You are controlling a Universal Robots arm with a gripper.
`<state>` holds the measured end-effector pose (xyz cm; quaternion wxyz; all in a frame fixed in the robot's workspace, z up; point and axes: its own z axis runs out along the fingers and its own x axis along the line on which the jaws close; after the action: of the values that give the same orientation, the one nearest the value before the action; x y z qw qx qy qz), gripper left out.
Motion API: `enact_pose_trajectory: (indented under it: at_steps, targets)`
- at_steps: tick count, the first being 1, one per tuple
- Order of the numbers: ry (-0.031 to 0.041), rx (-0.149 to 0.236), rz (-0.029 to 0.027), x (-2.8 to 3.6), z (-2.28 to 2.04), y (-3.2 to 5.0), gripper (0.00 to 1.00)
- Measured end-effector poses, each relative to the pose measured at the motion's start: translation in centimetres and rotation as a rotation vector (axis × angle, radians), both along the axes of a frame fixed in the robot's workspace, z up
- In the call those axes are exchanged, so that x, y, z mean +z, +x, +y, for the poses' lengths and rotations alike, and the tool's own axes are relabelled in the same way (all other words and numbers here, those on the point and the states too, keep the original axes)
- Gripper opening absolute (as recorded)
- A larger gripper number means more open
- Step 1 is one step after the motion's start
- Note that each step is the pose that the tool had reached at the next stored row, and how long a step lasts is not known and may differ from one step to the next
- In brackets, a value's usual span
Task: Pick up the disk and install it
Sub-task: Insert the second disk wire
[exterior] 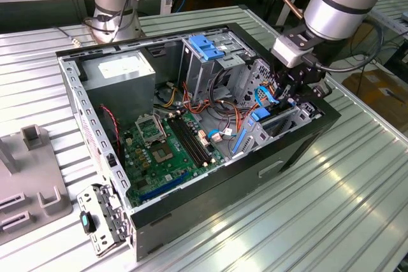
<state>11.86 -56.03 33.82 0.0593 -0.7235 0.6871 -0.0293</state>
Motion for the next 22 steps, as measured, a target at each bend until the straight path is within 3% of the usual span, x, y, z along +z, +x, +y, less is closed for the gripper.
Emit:
enact_pose_trajectory:
  at_steps: [3,6,9,22]
  targets:
    - [-0.0003,0.0,0.0,0.23,0.0,0.0,0.3]
    - [-0.0005,0.0,0.0,1.6,0.03,0.0,0.3]
    - [-0.0014,0.0,0.0,2.52,0.05,0.0,0.3]
    - [-0.0014,0.0,0.0024,2.63,0.04,0.01,0.3]
